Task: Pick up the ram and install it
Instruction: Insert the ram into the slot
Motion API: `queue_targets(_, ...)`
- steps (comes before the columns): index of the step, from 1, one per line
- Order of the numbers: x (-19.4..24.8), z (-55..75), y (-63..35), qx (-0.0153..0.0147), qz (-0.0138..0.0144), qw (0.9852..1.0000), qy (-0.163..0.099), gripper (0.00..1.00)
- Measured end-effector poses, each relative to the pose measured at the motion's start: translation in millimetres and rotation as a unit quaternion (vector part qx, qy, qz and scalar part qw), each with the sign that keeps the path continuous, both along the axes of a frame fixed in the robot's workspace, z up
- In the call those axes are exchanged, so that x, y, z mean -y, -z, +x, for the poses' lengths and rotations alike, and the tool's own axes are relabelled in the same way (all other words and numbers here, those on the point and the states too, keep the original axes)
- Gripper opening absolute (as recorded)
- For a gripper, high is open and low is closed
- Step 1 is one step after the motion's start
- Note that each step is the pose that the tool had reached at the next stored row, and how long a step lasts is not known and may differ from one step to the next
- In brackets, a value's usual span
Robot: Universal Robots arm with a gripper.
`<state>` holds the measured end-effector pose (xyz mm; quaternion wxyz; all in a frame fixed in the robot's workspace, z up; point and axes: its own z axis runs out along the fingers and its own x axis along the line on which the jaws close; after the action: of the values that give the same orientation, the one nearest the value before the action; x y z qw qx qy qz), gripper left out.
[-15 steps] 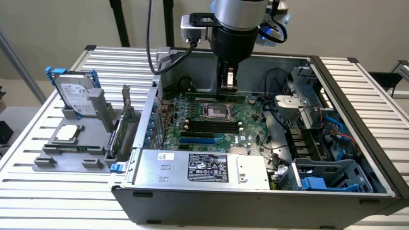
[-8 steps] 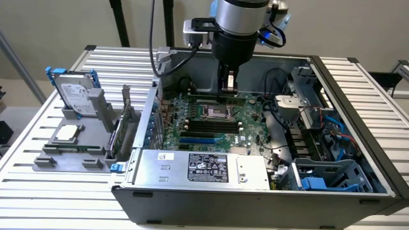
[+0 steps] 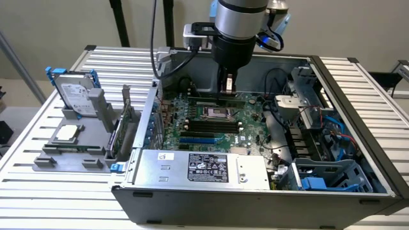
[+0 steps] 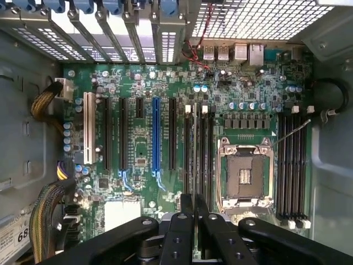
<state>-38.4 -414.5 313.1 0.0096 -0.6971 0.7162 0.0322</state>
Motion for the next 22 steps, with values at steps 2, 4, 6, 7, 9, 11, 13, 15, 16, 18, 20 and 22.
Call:
queue_targets(2, -0.9, 0.0, 2.1, 0.0, -0.0033, 1.0, 0.001, 0.13)
queue_targets(4, -1.9, 0.0, 4.2, 0.0001, -0.0067, 1.0, 0.002, 0.13)
queue_targets(6, -2.8, 0.1, 6.2, 0.0003, -0.0106, 0.9999, 0.002, 0.13)
queue_targets(7, -3.2, 0.1, 7.2, 0.0004, -0.0127, 0.9999, 0.003, 0.13)
queue_targets(9, -4.0, 0.2, 9.2, 0.0006, -0.0169, 0.9999, 0.003, 0.13)
queue_targets(11, -4.7, 0.4, 11.4, 0.0007, -0.0201, 0.9998, 0.003, 0.13)
queue_targets(13, -5.4, 0.5, 14.3, 0.0009, -0.0221, 0.9998, 0.003, 0.13)
queue_targets(15, -5.7, 0.5, 17.9, 0.0009, -0.0231, 0.9997, 0.003, 0.13)
queue_targets(16, -5.9, 0.5, 19.8, 0.001, -0.0231, 0.9997, 0.003, 0.13)
queue_targets(18, -6.1, 0.5, 23.4, 0.0013, -0.0231, 0.9997, 0.003, 0.13)
queue_targets(20, -6.1, 0.5, 27.0, 0.0016, -0.0231, 0.9997, 0.003, 0.13)
queue_targets(22, -6.1, 0.5, 30.6, 0.0022, -0.0231, 0.9997, 0.003, 0.13)
